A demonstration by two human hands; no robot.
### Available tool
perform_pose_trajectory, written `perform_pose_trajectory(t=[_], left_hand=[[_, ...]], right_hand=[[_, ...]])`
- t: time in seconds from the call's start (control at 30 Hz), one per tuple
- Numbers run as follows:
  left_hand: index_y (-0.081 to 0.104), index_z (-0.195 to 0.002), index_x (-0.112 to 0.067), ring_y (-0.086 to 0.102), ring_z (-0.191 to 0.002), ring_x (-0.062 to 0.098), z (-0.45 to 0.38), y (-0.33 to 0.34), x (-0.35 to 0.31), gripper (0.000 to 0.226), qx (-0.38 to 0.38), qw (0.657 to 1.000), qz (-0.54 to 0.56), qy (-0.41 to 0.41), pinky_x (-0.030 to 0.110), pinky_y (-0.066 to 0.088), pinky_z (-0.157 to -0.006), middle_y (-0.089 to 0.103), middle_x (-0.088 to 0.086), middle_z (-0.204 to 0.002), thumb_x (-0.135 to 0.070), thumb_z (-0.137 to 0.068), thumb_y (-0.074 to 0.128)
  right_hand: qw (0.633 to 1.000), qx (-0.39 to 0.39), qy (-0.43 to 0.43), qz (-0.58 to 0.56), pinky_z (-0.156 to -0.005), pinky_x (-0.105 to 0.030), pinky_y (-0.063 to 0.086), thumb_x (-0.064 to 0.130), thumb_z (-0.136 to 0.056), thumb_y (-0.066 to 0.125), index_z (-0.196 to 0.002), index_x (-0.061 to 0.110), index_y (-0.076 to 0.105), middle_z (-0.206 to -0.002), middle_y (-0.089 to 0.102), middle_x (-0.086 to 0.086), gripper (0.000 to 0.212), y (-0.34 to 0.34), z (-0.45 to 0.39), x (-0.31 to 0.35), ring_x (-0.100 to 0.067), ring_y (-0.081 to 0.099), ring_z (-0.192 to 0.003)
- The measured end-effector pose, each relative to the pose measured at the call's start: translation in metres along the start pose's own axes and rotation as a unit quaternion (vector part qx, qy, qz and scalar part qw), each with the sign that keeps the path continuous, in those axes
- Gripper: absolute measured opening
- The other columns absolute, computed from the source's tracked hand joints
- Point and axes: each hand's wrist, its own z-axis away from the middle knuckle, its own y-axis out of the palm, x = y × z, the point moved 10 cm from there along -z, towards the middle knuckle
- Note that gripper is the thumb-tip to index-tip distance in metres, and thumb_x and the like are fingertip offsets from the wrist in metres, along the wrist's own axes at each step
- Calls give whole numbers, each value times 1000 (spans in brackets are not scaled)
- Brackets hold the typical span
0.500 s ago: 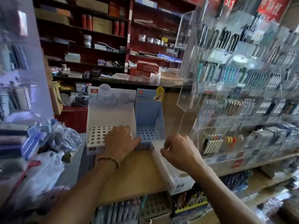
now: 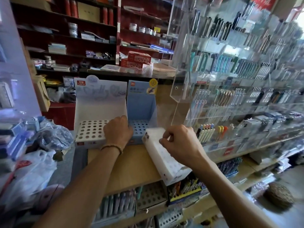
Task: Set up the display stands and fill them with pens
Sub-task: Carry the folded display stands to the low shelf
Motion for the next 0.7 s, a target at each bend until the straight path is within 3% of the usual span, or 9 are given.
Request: perform_pose_trajectory(t=[0.1,0.2,0.37,0.5,0.63,0.7], left_hand=[[66,-98,-8,65,-83,30,17,-7,6,22,-10,1000,-7,13,32,40,-61,68,12,-92,-28,-92,59],[67,-90,-7,64,-75,32,33,-21,8,22,-20,999,-16,35,30,37,-56,68,13,-84,-28,-90,62],[64,-78,-6,62,-63,34,69,-55,-1,24,-43,997,-15,69,30,35,-52,65,15,-71,-28,-85,69],[66,-76,-5,60,-57,34,106,-93,-21,25,-83,992,-18,90,30,36,-49,63,16,-65,-28,-80,75],[65,-76,-5,59,-54,33,172,-128,-51,25,-105,989,-9,102,34,48,-49,62,15,-64,-28,-82,73],[64,-73,-5,59,-54,33,207,-144,-70,25,-117,987,-1,109,33,45,-50,62,15,-63,-27,-82,72]], right_hand=[[1000,-10,-1,-10,-62,-23,52,26,-87,71,-77,19,70,-62,62,10,12,-15,18,-1,-8,62,-58],[999,-40,-5,-17,-54,-10,37,23,-86,72,-71,22,66,-54,52,13,16,-40,38,0,-2,52,-53],[995,-95,-4,-16,-55,-16,35,21,-84,72,-71,22,67,-54,53,13,14,-85,89,-5,-2,51,-55],[991,-131,9,-18,-53,-8,37,20,-84,72,-73,22,70,-50,49,15,12,-123,147,-23,0,49,-50],[989,-145,32,-22,-57,-19,35,20,-83,73,-71,20,71,-48,50,12,12,-147,218,-56,-6,51,-50],[987,-151,44,-26,-55,-18,34,21,-83,74,-71,20,71,-48,51,10,12,-160,255,-74,-6,50,-50]])
